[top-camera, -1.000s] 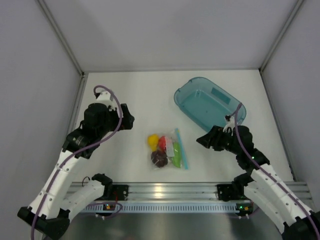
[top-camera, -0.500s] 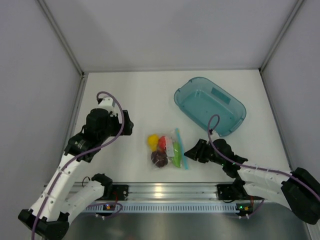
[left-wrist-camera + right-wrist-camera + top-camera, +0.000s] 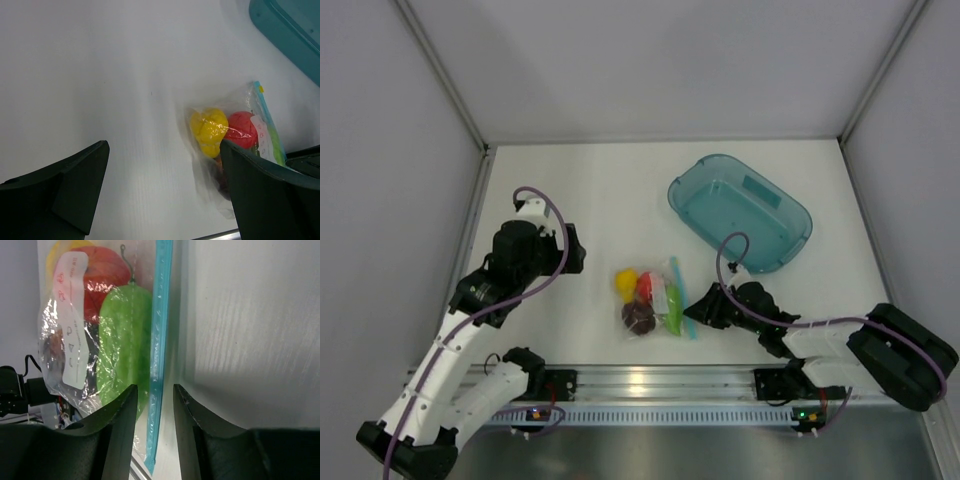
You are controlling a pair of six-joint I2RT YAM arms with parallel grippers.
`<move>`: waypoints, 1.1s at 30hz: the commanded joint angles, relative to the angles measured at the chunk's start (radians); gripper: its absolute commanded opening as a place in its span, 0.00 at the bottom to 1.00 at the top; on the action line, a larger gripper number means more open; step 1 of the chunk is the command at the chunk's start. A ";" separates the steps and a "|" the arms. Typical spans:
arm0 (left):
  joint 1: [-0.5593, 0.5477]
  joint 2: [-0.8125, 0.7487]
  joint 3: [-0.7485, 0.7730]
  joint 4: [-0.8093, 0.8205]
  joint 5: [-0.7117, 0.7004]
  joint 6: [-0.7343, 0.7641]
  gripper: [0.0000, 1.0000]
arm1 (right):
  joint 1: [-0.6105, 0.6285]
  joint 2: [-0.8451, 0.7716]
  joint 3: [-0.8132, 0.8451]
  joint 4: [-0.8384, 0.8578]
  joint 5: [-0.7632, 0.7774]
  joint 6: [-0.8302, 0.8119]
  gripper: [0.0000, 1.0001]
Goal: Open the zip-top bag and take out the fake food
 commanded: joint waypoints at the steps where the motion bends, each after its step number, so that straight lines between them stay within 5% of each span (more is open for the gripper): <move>1: 0.001 -0.013 -0.014 0.052 -0.008 0.014 0.99 | 0.032 0.042 -0.016 0.122 0.025 0.009 0.36; 5: 0.001 -0.013 -0.015 0.052 -0.003 0.013 0.99 | 0.064 0.105 -0.022 0.182 0.033 0.015 0.35; 16: 0.002 -0.018 -0.018 0.053 -0.006 0.013 0.99 | 0.074 0.283 -0.039 0.456 -0.008 0.046 0.00; 20: 0.001 -0.016 -0.018 0.053 -0.008 0.013 0.99 | 0.074 0.254 -0.044 0.476 -0.008 0.038 0.00; 27: 0.001 -0.012 -0.011 0.053 -0.003 0.016 0.99 | 0.075 0.035 0.057 0.098 0.070 -0.087 0.00; 33: 0.001 0.004 0.023 0.053 0.044 0.003 0.99 | 0.077 -0.115 0.327 -0.515 0.169 -0.360 0.00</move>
